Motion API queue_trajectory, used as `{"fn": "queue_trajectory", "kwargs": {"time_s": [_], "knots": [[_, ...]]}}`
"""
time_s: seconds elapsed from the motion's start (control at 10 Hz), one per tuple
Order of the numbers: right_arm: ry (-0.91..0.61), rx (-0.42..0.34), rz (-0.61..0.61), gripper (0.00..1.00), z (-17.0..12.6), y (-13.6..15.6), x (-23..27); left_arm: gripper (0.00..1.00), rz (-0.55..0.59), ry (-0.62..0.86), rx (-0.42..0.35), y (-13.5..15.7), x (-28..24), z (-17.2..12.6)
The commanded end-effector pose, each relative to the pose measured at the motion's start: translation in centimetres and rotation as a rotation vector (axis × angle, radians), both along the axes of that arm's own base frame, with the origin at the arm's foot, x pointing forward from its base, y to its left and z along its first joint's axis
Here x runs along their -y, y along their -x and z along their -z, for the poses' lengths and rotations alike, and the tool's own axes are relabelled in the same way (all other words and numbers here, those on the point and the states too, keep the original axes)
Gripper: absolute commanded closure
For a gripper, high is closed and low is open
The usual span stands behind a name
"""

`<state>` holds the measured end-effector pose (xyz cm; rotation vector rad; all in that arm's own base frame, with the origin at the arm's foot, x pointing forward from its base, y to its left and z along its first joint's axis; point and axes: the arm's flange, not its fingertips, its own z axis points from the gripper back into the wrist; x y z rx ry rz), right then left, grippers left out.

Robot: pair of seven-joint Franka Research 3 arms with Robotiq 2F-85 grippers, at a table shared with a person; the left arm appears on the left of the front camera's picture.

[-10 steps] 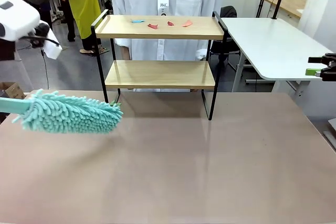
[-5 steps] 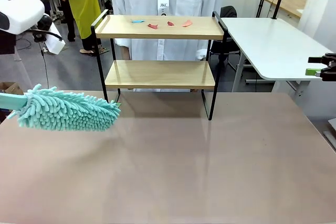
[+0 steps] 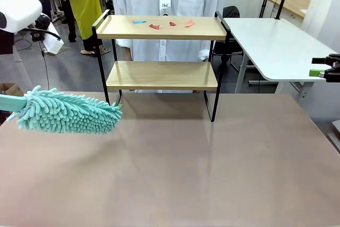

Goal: Clean the shelf.
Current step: Clean the specific section of the Shelf indicated by the human with the Duster.

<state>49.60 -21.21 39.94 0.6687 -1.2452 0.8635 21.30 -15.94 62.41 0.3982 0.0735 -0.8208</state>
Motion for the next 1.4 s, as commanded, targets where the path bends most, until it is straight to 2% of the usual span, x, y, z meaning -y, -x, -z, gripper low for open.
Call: {"fn": "queue_trajectory", "kwargs": {"time_s": [0.0,1.3], "knots": [[-0.001,0.005,0.000,0.00,-0.25,0.07,-0.19,0.87,0.006,-0.003,0.007,0.11,-0.32,0.00],[-0.001,0.005,0.000,0.00,-0.25,0.07,-0.19,0.87,0.006,-0.003,0.007,0.11,-0.32,0.00]]}}
